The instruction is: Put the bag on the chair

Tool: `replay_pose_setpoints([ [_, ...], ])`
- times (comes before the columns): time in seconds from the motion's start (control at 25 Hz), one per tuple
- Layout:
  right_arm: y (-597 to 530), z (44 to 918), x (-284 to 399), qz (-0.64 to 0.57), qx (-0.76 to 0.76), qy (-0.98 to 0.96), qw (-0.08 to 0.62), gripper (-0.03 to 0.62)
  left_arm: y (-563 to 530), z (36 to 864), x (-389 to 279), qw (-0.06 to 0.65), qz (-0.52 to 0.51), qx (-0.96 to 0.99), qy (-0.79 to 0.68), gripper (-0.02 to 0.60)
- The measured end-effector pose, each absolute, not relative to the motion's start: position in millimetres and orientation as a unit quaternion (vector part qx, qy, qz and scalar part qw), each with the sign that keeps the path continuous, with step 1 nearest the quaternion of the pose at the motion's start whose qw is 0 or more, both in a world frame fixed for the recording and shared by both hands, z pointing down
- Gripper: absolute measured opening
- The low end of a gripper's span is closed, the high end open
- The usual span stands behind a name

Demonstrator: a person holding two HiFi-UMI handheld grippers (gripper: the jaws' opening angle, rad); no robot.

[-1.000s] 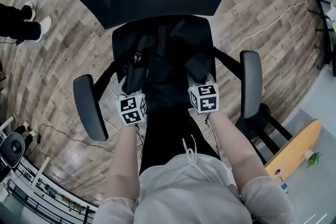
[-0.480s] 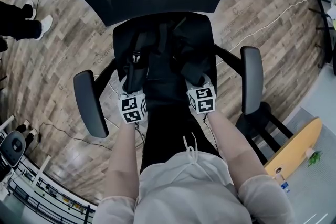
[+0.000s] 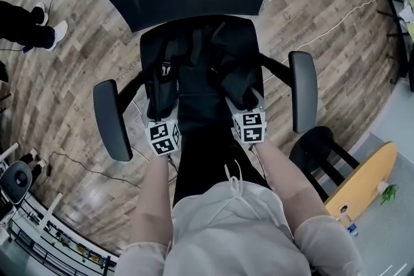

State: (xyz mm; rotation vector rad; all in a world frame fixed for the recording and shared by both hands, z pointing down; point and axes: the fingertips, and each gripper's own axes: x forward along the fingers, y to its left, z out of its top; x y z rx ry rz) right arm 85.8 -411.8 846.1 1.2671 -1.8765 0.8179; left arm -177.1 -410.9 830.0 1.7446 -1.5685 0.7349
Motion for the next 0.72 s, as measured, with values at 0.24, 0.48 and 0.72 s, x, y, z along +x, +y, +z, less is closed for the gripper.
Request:
replay_pose_setpoints([
  [0.24, -399.7, 803.5, 88.3, 0.321, 0.492, -0.74, 0.327, 0.383, -397.4, 785.7, -172.9, 0.324, 0.241, 0.662, -0.631, 0.371],
  [0.48, -390.8, 737.9, 74.2, 0.303, 0.481, -0.762, 0.308, 0.304, -402.9, 697.3, -153.8, 0.272, 0.194, 0.692, -0.639, 0.331],
  [0.72, -423.0, 645.8, 58.8, 0.283, 0.477, -0.795, 0.245, 0.114, -437.2, 584.5, -126.1, 0.229, 0.112, 0.733, -0.631, 0.173],
])
